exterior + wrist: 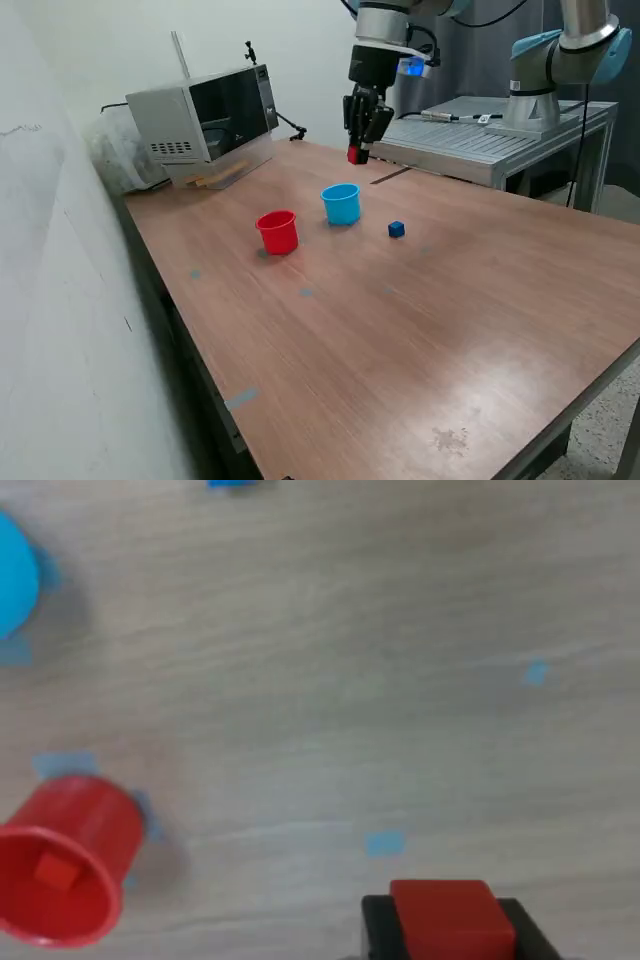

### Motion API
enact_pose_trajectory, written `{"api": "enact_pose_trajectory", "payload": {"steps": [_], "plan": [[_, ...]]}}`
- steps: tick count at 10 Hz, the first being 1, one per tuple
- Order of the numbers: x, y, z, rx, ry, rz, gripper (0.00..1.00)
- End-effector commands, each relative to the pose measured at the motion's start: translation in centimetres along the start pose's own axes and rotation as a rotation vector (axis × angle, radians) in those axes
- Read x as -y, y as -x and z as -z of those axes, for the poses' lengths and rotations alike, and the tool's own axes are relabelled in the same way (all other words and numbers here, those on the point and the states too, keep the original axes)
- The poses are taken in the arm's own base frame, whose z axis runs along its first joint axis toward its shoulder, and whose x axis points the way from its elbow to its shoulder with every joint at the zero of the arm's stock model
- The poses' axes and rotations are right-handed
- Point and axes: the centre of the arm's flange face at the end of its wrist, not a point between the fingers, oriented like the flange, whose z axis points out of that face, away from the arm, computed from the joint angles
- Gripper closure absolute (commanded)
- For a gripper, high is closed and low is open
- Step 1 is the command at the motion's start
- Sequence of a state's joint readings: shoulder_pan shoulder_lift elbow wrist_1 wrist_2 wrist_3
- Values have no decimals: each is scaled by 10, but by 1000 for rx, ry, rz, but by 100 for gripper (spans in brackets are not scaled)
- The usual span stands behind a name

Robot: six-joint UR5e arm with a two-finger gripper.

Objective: Place red objects in the red bin, and blue objects in the blue bin.

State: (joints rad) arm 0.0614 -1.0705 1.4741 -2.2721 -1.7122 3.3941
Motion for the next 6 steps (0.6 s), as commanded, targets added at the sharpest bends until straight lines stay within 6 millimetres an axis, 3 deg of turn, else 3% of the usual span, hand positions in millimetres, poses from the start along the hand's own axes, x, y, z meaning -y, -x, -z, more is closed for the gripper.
{"api": "enact_pose_trajectory", "payload": {"steps": [1, 4, 6], "plan": [[-57, 42, -40, 34, -22, -73, 100], [-82, 85, -86, 63, -52, -145, 100], [-89, 128, -112, 90, -82, -201, 100]]}}
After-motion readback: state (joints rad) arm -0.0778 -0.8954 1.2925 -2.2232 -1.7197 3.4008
